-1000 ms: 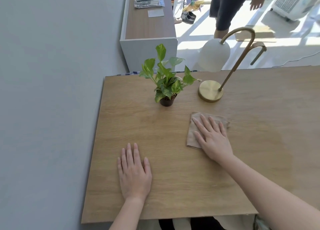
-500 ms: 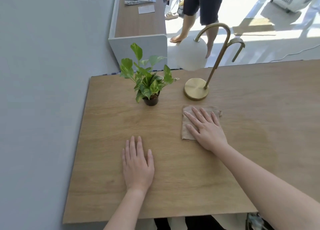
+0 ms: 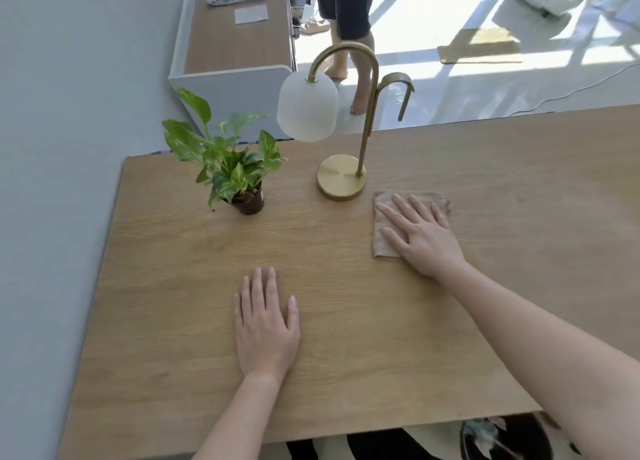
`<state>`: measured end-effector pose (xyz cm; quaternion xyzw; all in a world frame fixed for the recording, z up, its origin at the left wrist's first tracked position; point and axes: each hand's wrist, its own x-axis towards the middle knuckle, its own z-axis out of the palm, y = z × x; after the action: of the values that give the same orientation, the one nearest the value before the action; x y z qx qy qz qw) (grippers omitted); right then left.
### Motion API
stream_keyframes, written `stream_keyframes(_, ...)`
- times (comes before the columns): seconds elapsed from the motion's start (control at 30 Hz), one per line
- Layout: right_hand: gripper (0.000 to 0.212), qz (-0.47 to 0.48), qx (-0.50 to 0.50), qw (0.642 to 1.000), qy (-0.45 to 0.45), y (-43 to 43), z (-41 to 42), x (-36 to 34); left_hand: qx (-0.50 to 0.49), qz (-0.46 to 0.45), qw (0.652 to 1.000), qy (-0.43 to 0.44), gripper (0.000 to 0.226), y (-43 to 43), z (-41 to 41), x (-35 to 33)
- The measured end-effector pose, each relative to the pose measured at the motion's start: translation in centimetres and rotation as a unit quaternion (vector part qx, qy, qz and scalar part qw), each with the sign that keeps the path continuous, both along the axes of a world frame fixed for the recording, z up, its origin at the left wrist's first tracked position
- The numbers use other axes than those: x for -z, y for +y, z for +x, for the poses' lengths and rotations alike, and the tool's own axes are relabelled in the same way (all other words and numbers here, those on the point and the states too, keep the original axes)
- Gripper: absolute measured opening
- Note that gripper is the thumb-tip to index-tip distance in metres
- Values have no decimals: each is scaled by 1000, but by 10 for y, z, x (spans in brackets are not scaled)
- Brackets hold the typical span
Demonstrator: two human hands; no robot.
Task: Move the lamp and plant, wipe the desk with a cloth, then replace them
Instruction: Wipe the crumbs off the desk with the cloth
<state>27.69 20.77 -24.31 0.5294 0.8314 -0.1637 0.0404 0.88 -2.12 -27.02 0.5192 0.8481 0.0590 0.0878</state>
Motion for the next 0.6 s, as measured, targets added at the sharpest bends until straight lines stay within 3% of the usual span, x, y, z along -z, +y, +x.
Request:
stream_keyframes(0.13, 59, -2, 90, 996, -17, 9, 56, 3, -8, -1, 1000, 2, 73, 1, 4, 1)
stream_keyframes(0.3, 61, -18, 174, 985, -15, -55, 85, 5, -16, 2, 1000, 3, 73, -1, 5, -1)
stream_keyframes(0.47, 61, -13, 137, 990, -20, -118, 57, 9, -26, 21, 999, -19, 71, 1, 15, -4)
stream_keyframes(0.6, 59, 8, 85, 996, -4, -88, 70, 6, -11, 35, 998, -53, 66, 16, 43, -12)
